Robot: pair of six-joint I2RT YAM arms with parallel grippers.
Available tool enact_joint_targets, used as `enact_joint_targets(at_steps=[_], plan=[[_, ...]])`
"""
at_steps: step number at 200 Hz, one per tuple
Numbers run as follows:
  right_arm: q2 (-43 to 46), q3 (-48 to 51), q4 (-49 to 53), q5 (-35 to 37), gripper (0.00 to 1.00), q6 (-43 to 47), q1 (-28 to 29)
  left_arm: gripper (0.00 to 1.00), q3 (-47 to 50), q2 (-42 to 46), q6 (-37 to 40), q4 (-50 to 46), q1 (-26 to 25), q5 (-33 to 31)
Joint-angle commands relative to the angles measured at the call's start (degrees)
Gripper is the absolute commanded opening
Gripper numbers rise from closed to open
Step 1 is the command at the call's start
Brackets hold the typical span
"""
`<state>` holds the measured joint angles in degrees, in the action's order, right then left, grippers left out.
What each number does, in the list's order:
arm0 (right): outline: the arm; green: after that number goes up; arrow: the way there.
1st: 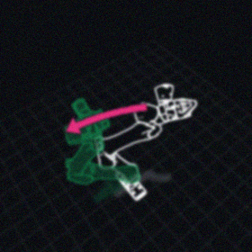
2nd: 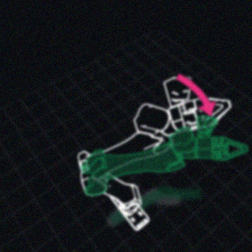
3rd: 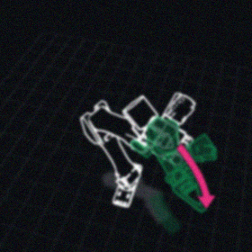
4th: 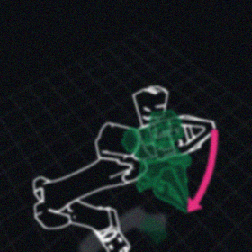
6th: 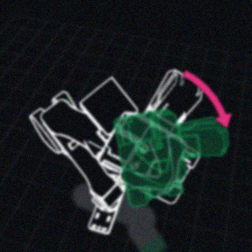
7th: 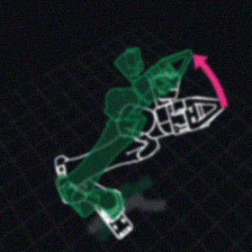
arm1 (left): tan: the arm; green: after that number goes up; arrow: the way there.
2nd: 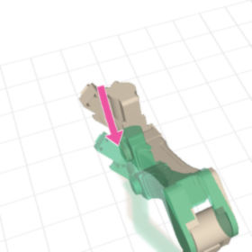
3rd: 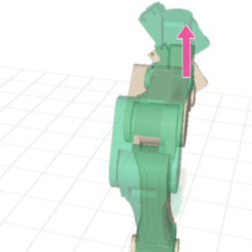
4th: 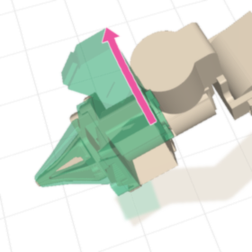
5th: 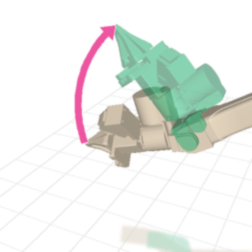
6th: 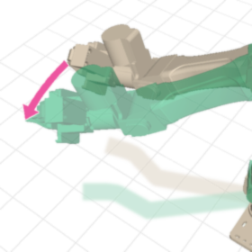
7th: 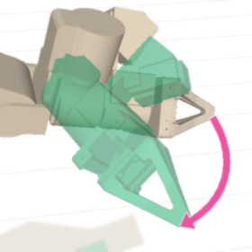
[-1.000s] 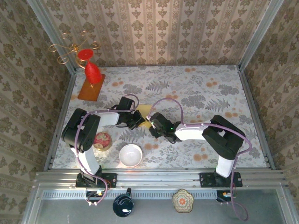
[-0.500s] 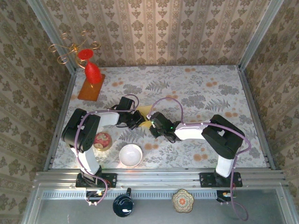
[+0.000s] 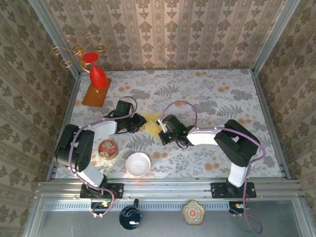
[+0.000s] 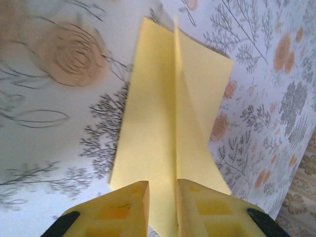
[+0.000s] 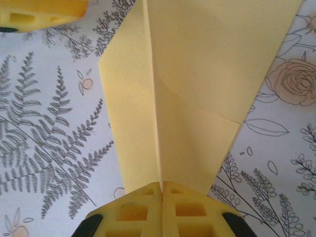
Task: Fold a paper plane with a square sheet of paper (pick it up from the middle)
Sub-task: Fourth fold the wing at the center of the table.
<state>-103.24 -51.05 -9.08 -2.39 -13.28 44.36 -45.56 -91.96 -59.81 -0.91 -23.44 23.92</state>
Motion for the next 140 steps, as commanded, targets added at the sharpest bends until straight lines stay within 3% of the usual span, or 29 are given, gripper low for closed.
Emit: enact_joint_targets(at_steps=[1, 48, 140], plan=[[-0.7, 1.1, -2.7, -6.8, 0.01, -3.3, -1.0, 0.24, 2.1, 2.1, -0.4, 0.3, 0.1, -1.1], [-2.2, 1.2, -4.3, -12.5, 0.0, -6.5, -2.8, 0.25, 4.1, 3.8, -0.5, 3.1, 0.1, -0.2], [-4.5, 0.2, -2.6, -15.7, 0.0, -8.9, -4.2, 0.24, 5.0, 3.8, -0.3, 5.4, -1.2, 1.0]])
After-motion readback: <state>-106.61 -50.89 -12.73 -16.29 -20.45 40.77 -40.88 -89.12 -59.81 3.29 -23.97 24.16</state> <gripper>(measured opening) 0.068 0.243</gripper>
